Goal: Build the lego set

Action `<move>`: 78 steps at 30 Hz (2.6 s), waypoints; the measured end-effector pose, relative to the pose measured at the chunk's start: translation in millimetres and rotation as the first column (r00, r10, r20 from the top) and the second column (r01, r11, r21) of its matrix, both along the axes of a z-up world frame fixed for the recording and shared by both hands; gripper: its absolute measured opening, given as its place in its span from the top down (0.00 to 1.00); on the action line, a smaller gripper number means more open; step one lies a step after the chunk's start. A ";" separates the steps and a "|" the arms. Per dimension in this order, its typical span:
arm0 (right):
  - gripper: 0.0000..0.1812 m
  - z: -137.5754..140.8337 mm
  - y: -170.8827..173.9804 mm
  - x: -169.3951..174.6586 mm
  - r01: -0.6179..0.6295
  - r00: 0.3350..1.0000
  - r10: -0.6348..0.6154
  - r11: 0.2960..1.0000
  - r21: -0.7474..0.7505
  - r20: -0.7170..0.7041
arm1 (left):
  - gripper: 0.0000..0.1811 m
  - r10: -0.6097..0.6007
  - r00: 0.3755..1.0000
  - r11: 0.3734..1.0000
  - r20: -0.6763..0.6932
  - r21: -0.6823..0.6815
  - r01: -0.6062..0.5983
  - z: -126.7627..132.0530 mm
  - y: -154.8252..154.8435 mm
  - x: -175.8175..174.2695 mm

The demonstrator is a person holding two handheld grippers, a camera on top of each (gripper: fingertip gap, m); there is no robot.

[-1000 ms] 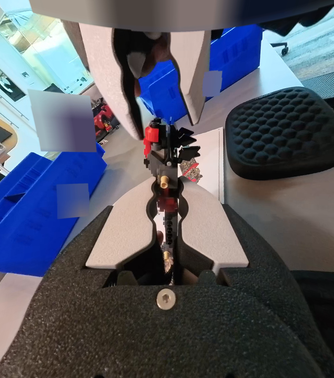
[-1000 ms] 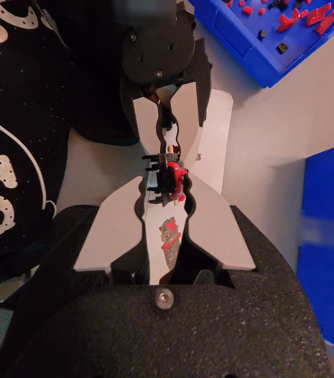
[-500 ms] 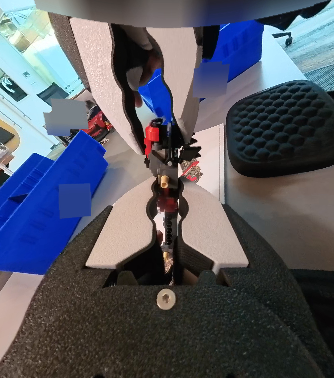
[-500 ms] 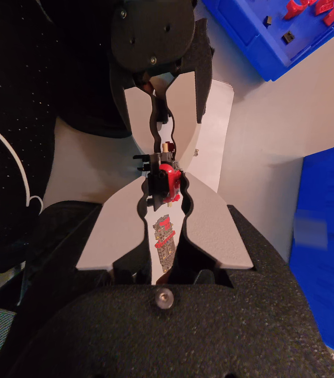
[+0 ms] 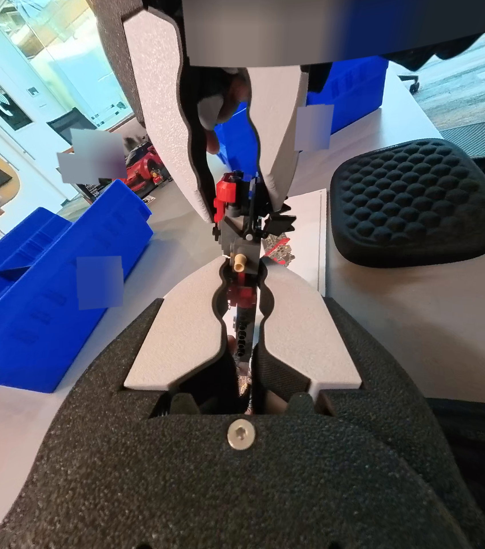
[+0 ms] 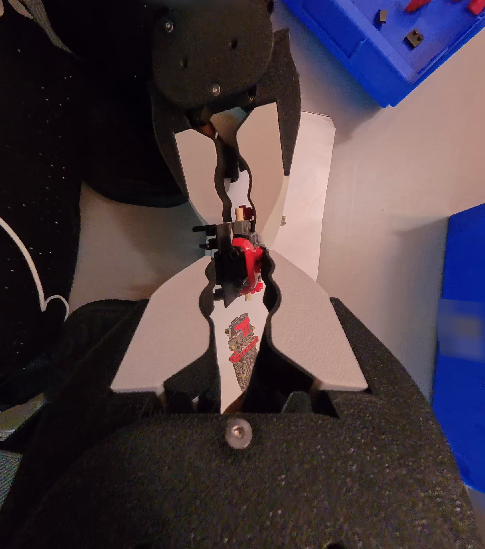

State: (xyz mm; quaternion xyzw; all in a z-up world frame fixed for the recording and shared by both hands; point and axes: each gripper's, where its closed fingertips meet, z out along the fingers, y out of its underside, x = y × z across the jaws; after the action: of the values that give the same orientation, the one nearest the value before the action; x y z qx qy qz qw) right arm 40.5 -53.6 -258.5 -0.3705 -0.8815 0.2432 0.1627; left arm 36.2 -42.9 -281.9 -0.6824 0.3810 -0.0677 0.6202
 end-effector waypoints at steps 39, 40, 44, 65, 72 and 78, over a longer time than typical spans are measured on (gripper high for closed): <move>0.84 2.1 1.5 -8.8 -0.007 1.000 0.007 0.998 0.070 -0.009 | 0.92 -0.055 0.989 0.998 0.139 -0.023 0.058 4.9 -4.3 -2.3; 0.85 1.8 1.5 -8.4 -0.007 1.000 0.008 0.998 0.069 -0.008 | 0.92 -0.055 0.989 0.998 0.137 -0.022 0.058 4.8 -4.2 -2.1; 0.84 1.8 1.3 -8.9 -0.015 1.000 0.016 0.998 0.065 -0.018 | 0.92 -0.057 0.989 0.998 0.140 -0.025 0.062 4.7 -4.1 -2.3; 0.81 90.1 -27.0 -7.4 -0.230 0.776 -0.068 0.896 -0.380 -0.628 | 0.92 -0.431 0.721 0.899 0.543 0.324 0.294 78.5 -43.2 -11.2; 0.67 88.4 -46.3 -19.7 -0.167 0.747 -0.081 0.938 -0.304 -0.660 | 0.92 -0.529 0.594 0.848 0.606 0.402 0.345 93.5 -56.5 -16.0; 0.72 95.1 -64.1 -29.7 -0.152 0.709 -0.088 0.950 -0.274 -0.699 | 0.92 -0.599 0.569 0.799 0.564 0.465 0.381 101.4 -69.4 -13.8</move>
State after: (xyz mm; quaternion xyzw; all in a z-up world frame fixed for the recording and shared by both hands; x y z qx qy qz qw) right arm 10.8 -117.6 -163.3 -0.2550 -0.7093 0.5045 0.4212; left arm 22.4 -112.3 -180.5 -0.3727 0.3048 -0.4296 0.7639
